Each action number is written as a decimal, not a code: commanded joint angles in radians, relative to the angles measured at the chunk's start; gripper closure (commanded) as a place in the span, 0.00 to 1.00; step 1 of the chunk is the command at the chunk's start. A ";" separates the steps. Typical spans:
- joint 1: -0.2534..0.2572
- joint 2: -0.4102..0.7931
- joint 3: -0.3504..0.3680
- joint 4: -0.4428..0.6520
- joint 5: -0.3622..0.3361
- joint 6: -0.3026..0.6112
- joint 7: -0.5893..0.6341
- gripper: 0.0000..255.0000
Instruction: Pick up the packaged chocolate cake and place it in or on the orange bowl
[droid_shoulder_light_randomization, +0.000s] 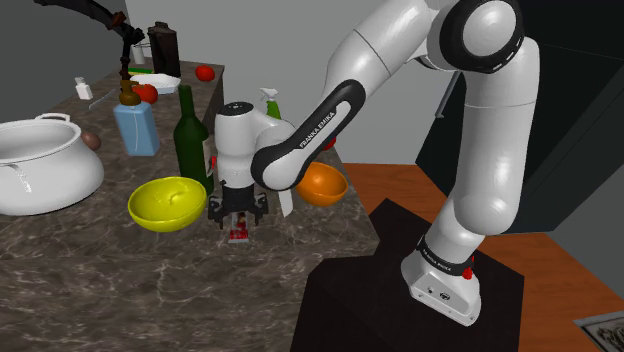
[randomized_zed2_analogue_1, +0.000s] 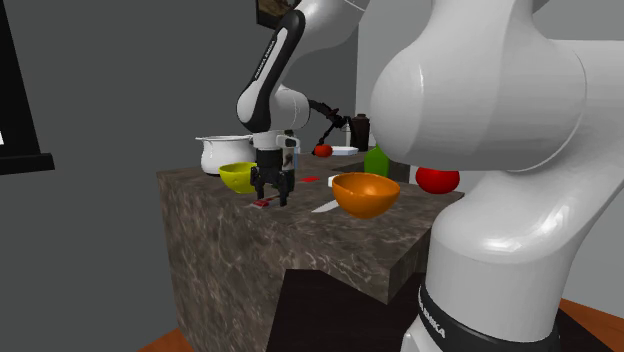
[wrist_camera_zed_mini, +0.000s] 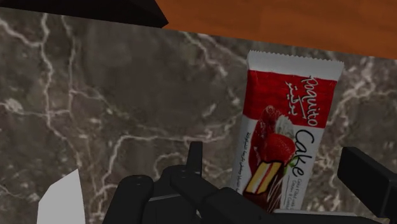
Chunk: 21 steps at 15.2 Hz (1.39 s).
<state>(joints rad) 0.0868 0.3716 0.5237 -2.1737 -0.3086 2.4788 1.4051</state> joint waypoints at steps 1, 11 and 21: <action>0.000 0.001 0.000 0.000 -0.001 0.001 0.000 0.00; 0.000 0.000 0.000 -0.001 0.000 0.001 0.000 1.00; -0.033 -0.088 0.043 0.008 0.077 -0.082 -0.052 1.00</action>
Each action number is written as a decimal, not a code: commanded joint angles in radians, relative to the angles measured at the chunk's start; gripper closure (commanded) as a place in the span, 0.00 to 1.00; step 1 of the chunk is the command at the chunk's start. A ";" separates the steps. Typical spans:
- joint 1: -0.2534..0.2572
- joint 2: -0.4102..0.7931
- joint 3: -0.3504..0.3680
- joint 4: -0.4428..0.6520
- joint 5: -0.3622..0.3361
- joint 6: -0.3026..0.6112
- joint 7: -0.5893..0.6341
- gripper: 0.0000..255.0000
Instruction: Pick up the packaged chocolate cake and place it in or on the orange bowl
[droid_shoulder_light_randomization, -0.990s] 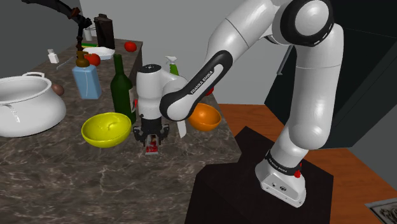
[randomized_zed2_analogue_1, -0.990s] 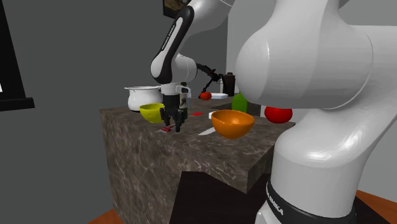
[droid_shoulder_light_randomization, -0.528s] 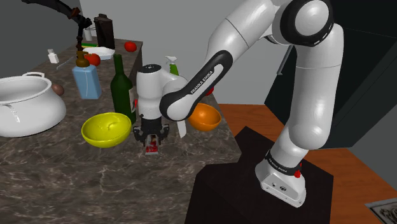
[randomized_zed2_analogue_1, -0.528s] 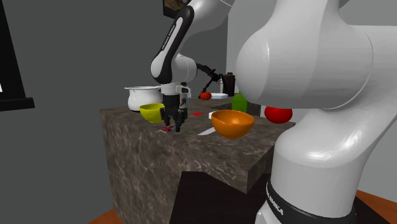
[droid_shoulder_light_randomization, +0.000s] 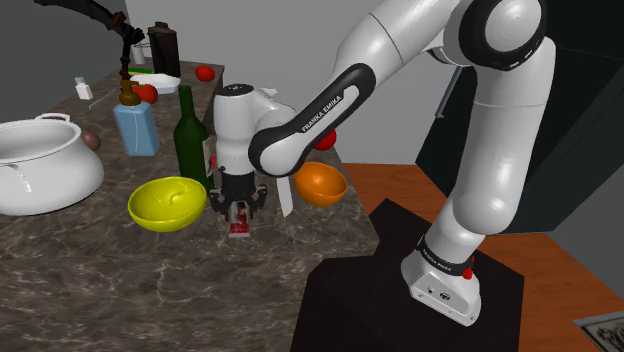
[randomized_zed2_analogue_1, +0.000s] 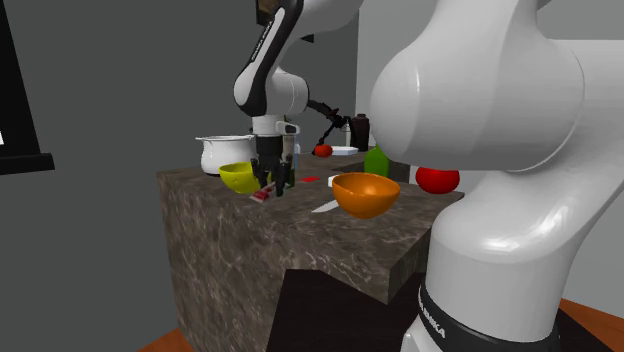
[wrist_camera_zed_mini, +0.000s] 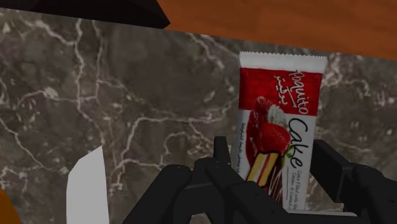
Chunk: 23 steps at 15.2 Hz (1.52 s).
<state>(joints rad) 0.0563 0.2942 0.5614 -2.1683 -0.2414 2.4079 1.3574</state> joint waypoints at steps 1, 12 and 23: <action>-0.006 -0.021 0.010 0.005 0.019 -0.022 -0.011 1.00; -0.034 -0.128 0.043 0.043 0.112 -0.147 -0.075 1.00; -0.048 -0.214 0.055 0.109 0.180 -0.282 -0.123 1.00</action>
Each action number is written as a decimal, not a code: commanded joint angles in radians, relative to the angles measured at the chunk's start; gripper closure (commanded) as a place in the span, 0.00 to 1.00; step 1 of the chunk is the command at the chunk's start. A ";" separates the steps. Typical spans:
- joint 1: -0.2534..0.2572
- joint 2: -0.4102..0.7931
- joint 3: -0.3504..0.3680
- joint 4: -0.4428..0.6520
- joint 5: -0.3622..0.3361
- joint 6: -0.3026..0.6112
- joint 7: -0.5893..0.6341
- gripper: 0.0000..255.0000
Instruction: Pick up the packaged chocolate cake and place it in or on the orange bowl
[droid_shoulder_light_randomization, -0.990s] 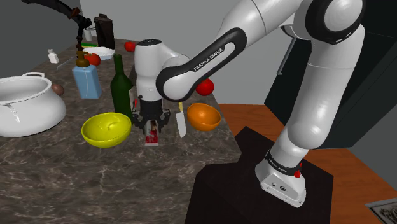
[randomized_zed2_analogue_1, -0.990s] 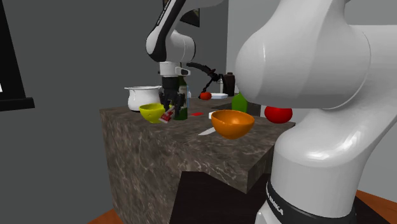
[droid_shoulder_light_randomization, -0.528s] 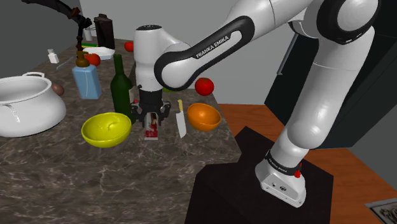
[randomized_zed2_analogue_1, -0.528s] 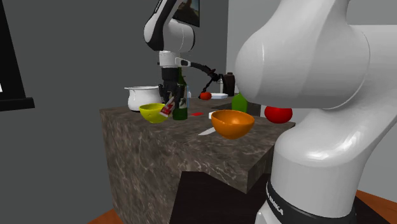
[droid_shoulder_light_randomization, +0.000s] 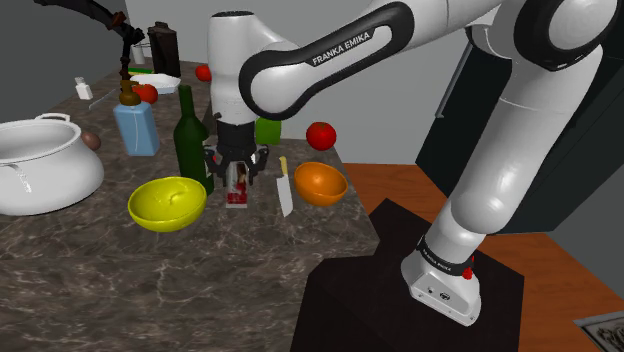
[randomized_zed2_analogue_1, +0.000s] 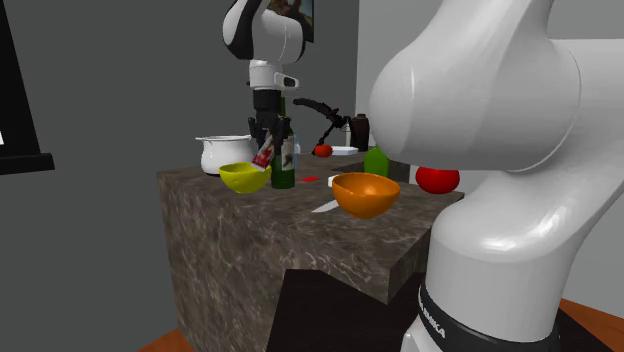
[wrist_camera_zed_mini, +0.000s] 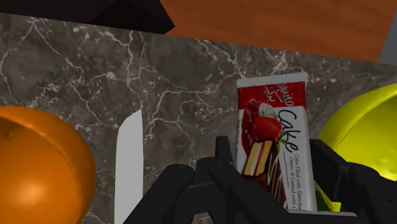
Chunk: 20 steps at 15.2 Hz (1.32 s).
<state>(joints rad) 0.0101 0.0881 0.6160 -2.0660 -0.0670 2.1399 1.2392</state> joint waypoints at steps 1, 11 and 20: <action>-0.002 -0.015 0.001 0.014 0.011 -0.026 -0.008 1.00; -0.081 -0.301 -0.113 -0.268 0.183 0.007 -0.301 1.00; -0.129 -0.501 -0.285 -0.467 0.218 -0.001 -0.556 1.00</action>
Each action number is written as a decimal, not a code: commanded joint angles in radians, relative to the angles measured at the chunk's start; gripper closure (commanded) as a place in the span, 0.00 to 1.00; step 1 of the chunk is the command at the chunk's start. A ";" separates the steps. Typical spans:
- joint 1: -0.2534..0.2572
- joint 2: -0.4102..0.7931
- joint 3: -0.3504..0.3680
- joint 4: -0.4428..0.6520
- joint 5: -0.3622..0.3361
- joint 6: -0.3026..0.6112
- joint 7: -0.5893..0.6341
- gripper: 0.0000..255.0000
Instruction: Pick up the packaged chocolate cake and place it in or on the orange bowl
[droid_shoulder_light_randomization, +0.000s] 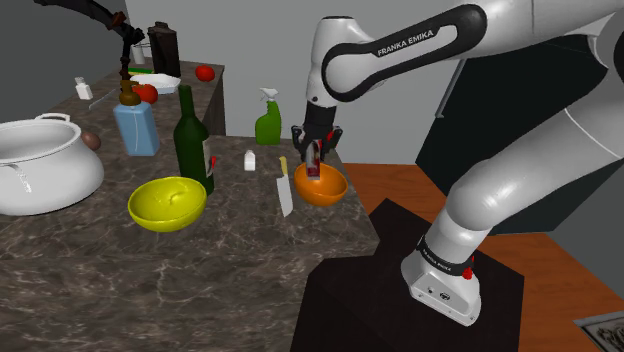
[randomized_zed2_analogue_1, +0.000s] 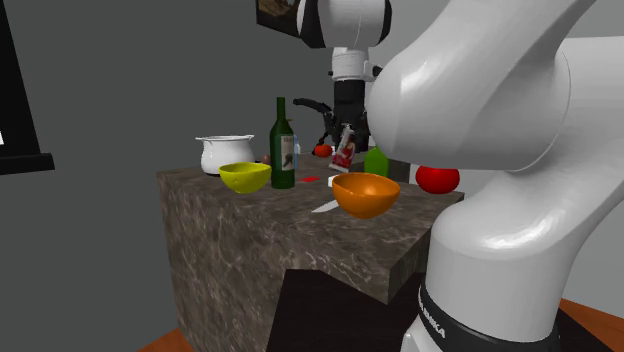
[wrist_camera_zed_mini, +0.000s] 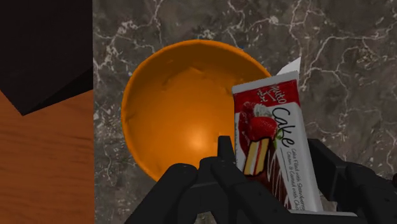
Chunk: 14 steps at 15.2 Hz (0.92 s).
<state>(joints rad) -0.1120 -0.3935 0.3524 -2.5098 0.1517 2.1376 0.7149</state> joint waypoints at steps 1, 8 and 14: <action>-0.015 -0.037 -0.041 -0.040 -0.004 0.000 -0.058 1.00; -0.031 -0.027 -0.066 -0.108 -0.012 0.076 -0.100 1.00; -0.034 0.029 -0.054 -0.151 -0.014 0.174 -0.095 1.00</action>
<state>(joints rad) -0.1448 -0.3739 0.2983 -2.6493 0.1385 2.2899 0.6219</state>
